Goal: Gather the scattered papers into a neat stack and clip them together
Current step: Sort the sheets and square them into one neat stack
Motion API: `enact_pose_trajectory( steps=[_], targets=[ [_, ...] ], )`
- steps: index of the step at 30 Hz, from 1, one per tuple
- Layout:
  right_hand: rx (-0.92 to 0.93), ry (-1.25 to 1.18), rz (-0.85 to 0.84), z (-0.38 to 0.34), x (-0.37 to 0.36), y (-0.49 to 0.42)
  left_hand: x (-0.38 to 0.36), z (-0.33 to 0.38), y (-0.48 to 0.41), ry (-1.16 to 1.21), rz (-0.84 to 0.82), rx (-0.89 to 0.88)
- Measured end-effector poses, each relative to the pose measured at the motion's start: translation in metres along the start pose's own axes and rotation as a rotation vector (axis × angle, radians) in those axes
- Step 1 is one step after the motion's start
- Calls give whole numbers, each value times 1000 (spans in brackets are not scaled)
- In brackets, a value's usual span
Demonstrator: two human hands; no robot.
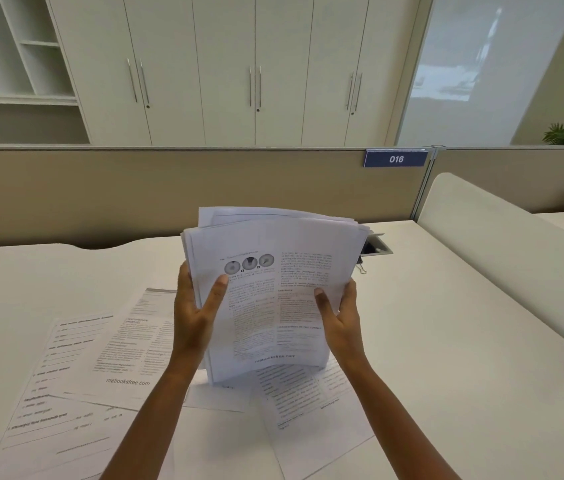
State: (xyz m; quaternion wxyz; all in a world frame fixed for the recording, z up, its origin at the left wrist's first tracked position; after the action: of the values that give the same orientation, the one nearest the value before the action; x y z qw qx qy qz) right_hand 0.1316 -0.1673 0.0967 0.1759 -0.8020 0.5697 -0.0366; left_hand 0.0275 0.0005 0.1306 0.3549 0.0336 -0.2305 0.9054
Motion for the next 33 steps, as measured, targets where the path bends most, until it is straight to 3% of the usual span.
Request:
enact_pose_trajectory(
  steps=[4, 7, 16, 26, 33],
  targets=[
    [-85, 49, -8, 5, 4, 2, -3, -22, 19, -61, 23, 63],
    [-109, 36, 25, 5, 9, 2, 3, -18, 14, 83, 36, 57],
    [-89, -43, 29, 8, 12, 3, 24, 70, -46, 56, 213, -352],
    [-83, -114, -31, 2, 13, -2, 21, 62, -57, 22, 202, -195],
    [-84, -118, -19, 3, 9, -2, 33, 50, -55, -146, 195, -328]
  ],
)
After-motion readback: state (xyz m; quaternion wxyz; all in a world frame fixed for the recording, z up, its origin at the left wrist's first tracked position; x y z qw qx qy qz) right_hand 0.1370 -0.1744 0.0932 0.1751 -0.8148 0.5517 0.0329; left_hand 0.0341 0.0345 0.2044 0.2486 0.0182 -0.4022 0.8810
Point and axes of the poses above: each hand's wrist, its own y-axis away from the middle knuckle, its own x-axis out of the back of the hand, z = x × y, the point moved 1 cm from there along -y, towards the middle knuckle, and after that the axes turned 13 degrees about -y, right-handed, at the moved point
